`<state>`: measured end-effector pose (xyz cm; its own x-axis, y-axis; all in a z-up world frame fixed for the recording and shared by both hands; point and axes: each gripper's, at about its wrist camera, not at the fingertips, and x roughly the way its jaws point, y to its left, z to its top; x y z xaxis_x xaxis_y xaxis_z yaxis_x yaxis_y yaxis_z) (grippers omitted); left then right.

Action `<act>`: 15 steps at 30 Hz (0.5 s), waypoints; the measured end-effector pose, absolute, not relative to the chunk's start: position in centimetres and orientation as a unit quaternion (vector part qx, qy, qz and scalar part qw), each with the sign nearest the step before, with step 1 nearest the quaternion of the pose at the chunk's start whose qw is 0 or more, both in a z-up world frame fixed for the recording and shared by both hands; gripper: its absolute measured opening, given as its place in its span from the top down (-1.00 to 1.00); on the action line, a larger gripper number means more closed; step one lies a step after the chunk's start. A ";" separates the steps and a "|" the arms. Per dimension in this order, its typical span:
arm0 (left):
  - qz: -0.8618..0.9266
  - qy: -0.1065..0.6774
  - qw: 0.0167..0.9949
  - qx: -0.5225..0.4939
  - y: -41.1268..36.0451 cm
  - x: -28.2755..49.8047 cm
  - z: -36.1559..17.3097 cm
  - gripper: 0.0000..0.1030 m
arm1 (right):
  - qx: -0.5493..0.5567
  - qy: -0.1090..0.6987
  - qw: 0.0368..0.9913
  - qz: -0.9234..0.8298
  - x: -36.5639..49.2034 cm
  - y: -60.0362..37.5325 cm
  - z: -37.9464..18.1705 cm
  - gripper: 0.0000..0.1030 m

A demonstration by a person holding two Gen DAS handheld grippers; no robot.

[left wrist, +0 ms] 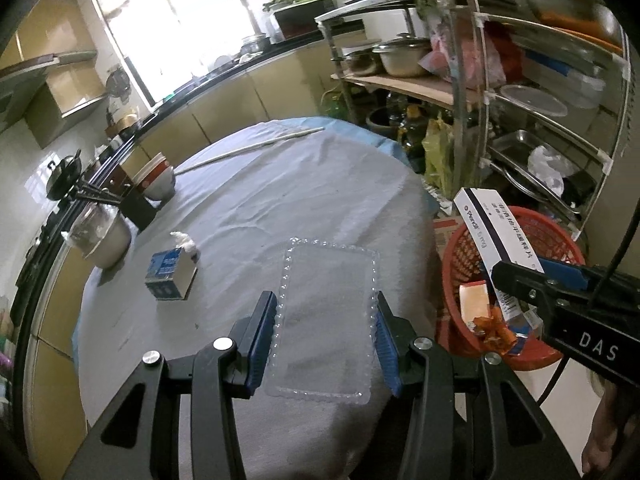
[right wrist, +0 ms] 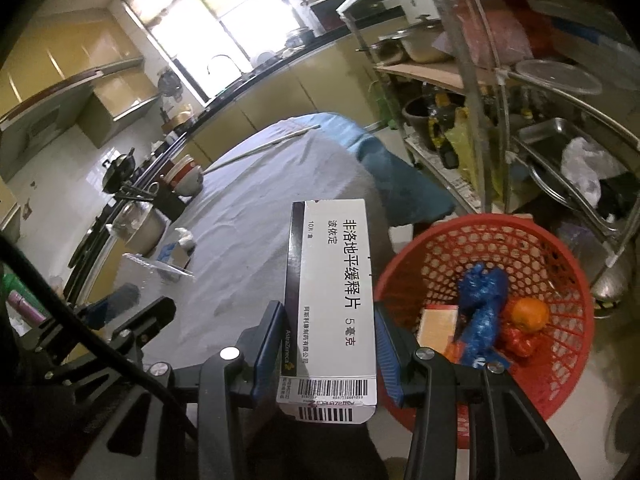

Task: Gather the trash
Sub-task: 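Lower the white box and clear tray into the red basket and open both grippers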

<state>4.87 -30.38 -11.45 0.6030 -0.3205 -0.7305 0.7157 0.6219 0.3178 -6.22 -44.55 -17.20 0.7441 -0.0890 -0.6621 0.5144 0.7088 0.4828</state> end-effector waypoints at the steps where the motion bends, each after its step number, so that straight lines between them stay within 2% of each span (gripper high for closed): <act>1: -0.311 0.322 0.839 0.309 -30.6 4.6 -11.5 0.06 | 0.343 0.313 0.868 -0.176 -6.5 -44.8 -17.3 0.08; 15: -0.358 0.328 0.808 0.335 -33.9 2.1 -12.7 0.05 | 0.376 0.300 0.849 -0.220 -10.8 -48.0 -18.5 0.08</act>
